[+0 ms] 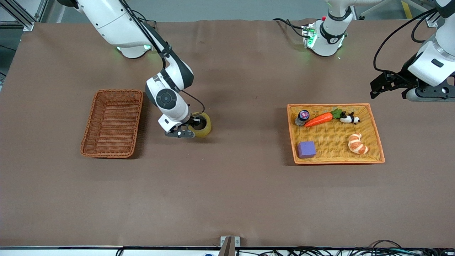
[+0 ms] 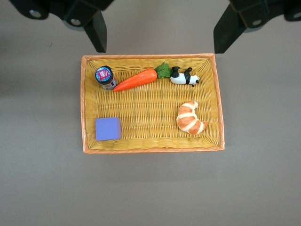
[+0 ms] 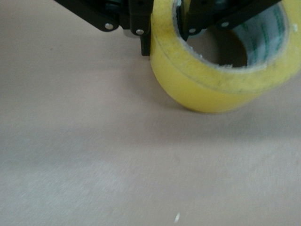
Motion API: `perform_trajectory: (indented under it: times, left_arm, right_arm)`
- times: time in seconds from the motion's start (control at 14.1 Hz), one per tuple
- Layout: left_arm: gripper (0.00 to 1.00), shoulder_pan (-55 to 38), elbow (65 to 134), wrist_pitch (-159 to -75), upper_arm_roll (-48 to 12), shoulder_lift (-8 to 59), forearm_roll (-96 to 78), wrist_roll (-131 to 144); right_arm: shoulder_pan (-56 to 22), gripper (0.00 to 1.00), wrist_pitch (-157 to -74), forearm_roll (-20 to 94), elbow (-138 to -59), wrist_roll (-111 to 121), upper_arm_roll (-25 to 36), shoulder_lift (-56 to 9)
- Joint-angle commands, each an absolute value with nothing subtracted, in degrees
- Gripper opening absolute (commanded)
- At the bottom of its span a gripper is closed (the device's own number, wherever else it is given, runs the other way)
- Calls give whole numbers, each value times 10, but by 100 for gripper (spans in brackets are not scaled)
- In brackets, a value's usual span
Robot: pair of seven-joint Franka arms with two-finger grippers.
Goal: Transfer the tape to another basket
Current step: 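Carry the tape roll into the brown basket with the right gripper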
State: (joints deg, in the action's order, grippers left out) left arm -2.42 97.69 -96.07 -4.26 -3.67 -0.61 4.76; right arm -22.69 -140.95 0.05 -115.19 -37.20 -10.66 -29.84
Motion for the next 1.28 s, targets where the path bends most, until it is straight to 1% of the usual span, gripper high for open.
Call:
perform_trajectory:
  times: [0.0,0.21,0.36,0.43,0.57,0.71,0.85,0.92,1.14,1.21]
  left_arm:
    - [100,-20,962,-960,-49,-26,-6,49]
    - [100,-13,961,-958,-44,-26,-8,33]
    - [100,-14,961,-958,-44,-25,-8,33]
    - [100,-14,962,-958,-44,-25,-7,33]
    - [100,-16,962,-958,-44,-22,-6,36]
    - [100,-17,962,-958,-45,-20,-5,36]
    - [100,-16,962,-958,-45,-20,-5,35]
    - [100,-16,962,-958,-45,-20,-5,35]
    - [100,-16,962,-958,-45,-18,-4,35]
    - [100,-16,962,-959,-45,-18,-4,35]
  right_arm:
    - [-210,0,-1344,-1,-1123,-377,-112,-273]
    - [-158,0,-1222,-2,-1075,-300,-109,-223]
    - [-114,0,-1166,-2,-1068,-218,-107,-178]
    - [-106,0,-1143,-7,-1072,-174,-99,-158]
    - [-107,0,-1109,-14,-1081,-79,-30,-128]
    - [-105,1,-1114,-13,-1116,29,42,-112]
    - [-105,1,-1126,-13,-1145,79,87,-112]
    - [-105,1,-1146,-14,-1164,88,97,-112]
    - [-86,1,-1252,-14,-1254,141,119,-113]
    - [-81,1,-1276,-14,-1271,149,126,-115]
